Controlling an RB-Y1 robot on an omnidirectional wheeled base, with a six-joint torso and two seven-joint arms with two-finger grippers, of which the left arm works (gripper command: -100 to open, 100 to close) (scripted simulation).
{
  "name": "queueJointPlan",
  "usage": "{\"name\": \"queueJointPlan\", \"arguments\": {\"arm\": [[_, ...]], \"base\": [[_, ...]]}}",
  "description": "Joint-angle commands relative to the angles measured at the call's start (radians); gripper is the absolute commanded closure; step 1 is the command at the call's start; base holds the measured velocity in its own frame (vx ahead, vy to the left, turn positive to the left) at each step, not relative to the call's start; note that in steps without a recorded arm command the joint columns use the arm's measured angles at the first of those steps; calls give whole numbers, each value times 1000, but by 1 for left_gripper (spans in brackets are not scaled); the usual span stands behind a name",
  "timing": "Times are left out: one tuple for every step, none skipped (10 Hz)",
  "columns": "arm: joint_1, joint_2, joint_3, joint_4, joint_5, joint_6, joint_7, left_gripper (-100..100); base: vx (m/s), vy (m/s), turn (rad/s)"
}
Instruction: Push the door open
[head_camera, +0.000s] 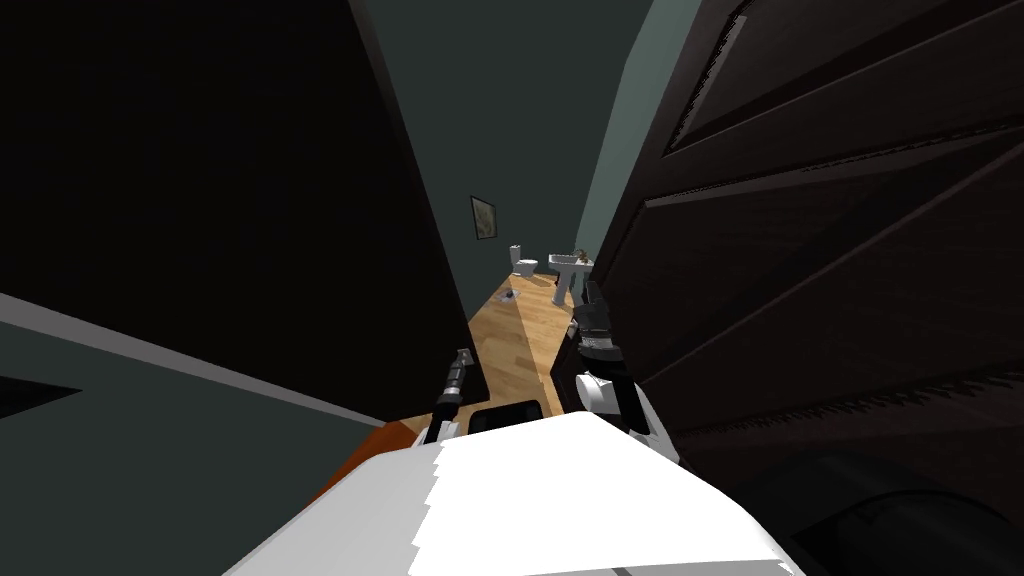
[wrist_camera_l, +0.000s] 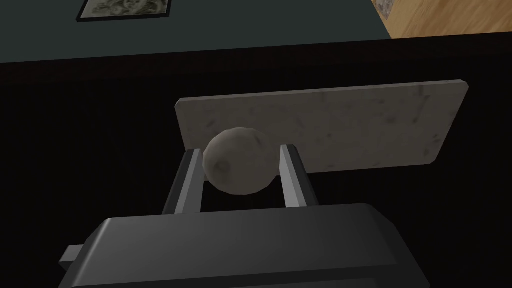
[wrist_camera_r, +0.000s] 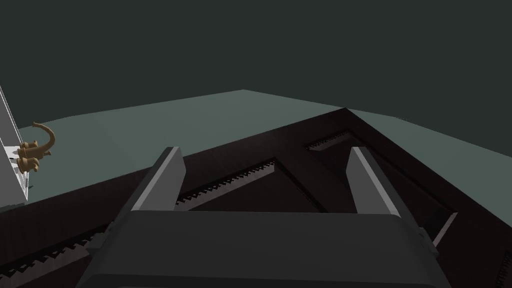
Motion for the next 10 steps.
{"name": "queueJointPlan", "arguments": {"arm": [[-9,16,20,-7,8,-3,-5,100],[-11,22,32,-6,13,-2,-10,100],[-13,26,40,-6,16,-2,-14,100],[-15,30,55,-5,22,-1,-21,100],[-17,33,65,-4,26,0,-26,100],[-19,35,75,-3,31,0,-31,100],[-17,26,60,-3,29,3,-43,-100],[-17,26,60,-3,29,3,-43,-100],[-14,16,57,-8,30,6,-51,-100],[-10,-1,53,-14,30,9,-59,-100]], "base": [[175,-17,49],[194,-39,66],[241,-44,86],[223,-35,77],[216,-19,138],[235,-8,121],[-6,12,170],[-154,-15,72],[-216,-1,66],[-226,-5,125]]}}
